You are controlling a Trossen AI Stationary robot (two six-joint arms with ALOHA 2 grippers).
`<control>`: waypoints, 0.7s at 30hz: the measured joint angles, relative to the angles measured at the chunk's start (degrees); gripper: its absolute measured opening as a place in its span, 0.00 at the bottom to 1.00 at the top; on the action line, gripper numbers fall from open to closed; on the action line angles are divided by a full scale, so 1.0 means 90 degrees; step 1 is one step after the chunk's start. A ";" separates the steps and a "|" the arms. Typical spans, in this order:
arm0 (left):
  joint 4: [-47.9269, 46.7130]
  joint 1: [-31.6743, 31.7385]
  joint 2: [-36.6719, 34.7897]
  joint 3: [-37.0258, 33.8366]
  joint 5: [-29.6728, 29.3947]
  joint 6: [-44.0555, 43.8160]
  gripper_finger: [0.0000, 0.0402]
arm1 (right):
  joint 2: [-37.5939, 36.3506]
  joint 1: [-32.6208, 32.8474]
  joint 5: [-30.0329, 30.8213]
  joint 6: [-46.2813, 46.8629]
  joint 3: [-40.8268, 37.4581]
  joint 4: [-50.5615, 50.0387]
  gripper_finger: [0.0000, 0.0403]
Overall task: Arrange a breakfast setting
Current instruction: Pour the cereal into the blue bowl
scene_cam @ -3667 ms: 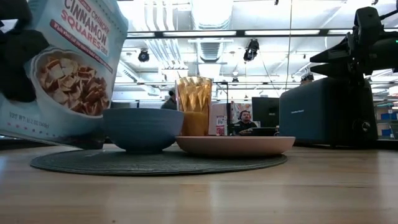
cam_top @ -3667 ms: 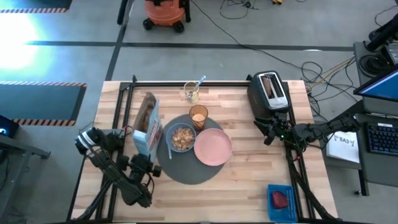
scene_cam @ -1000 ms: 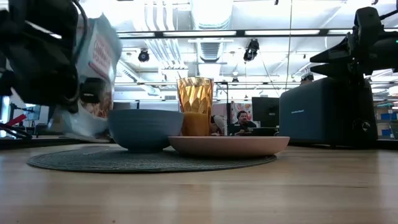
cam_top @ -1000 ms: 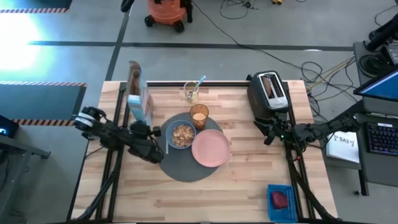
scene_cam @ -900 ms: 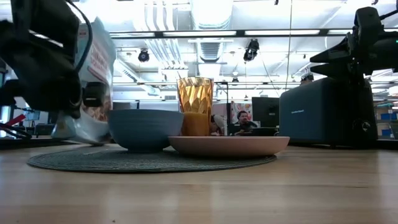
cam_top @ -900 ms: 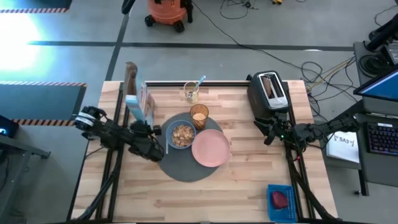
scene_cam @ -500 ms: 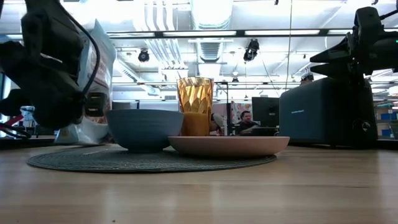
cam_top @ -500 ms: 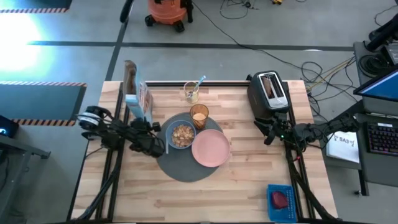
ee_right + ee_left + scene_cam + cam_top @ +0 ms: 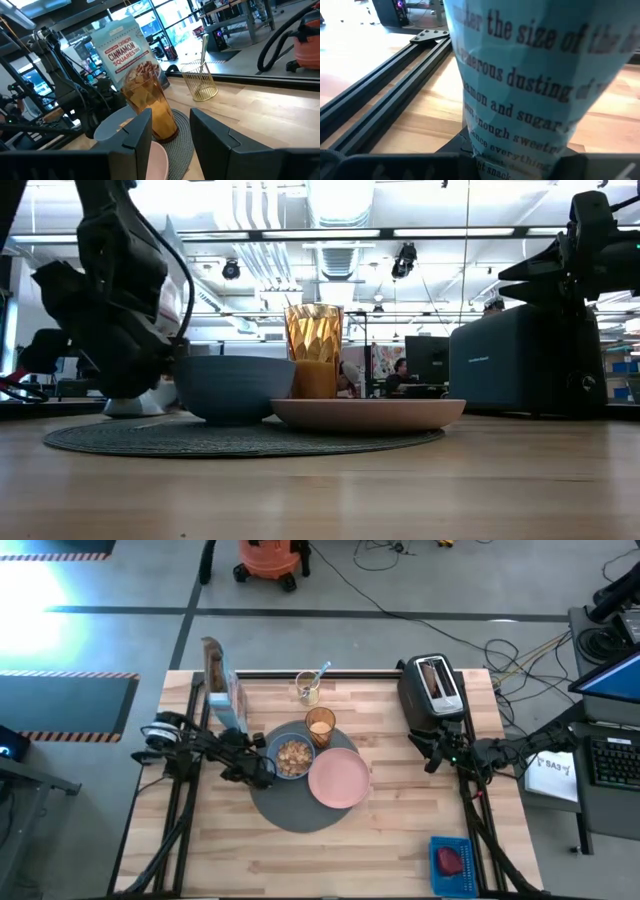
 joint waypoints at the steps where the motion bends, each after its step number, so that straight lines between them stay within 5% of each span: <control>1: 0.0004 -0.0002 -0.0019 -0.0014 0.0015 -0.0064 0.14 | 0.0000 -0.0002 0.0000 0.0001 -0.0001 0.0000 0.31; 10: 0.0085 0.0148 -0.0352 -0.0467 0.0217 -0.0170 0.24 | 0.0000 -0.0001 0.0000 0.0001 -0.0001 0.0000 0.31; 21: 0.0191 0.0668 -0.0715 -0.0829 0.0270 -0.0121 0.26 | 0.0000 0.0000 0.0000 0.0001 -0.0001 0.0000 0.31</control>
